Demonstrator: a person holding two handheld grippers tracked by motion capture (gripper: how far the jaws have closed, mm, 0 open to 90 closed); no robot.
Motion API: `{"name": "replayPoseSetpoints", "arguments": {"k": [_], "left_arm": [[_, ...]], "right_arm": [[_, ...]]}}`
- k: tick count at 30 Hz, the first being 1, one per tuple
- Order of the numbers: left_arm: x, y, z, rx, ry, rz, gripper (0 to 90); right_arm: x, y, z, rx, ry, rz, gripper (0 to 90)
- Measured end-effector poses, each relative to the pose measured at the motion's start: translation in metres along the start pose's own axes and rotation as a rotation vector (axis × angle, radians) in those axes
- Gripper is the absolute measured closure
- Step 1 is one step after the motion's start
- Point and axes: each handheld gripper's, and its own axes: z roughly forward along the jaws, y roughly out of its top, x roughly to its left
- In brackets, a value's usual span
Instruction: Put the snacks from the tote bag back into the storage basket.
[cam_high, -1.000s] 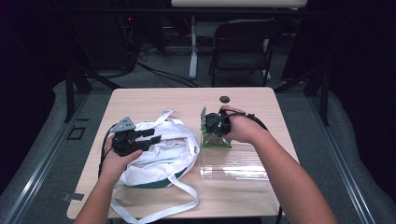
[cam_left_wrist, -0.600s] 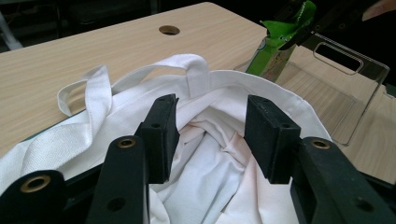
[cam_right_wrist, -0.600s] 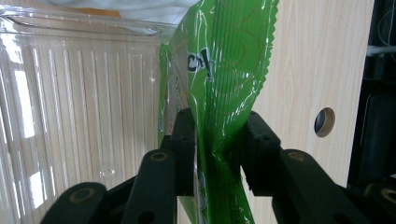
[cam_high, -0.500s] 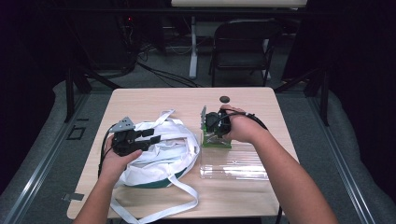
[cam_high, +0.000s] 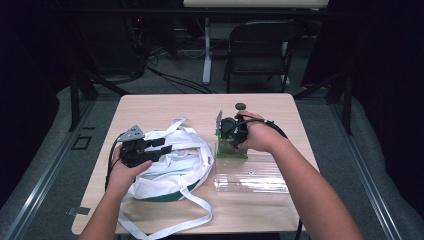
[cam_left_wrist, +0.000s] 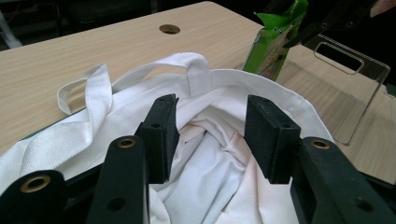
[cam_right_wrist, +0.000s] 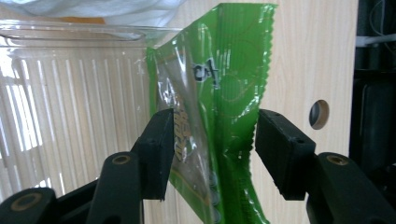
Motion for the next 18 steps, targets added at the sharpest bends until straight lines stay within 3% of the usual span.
{"name": "replayPoseSetpoints", "arguments": {"k": [18], "left_arm": [[0.003, -0.001, -0.001, -0.004, 0.007, -0.014, 53.1]], "right_arm": [[-0.009, 0.001, -0.011, -0.013, -0.025, 0.051, 42.8]]}}
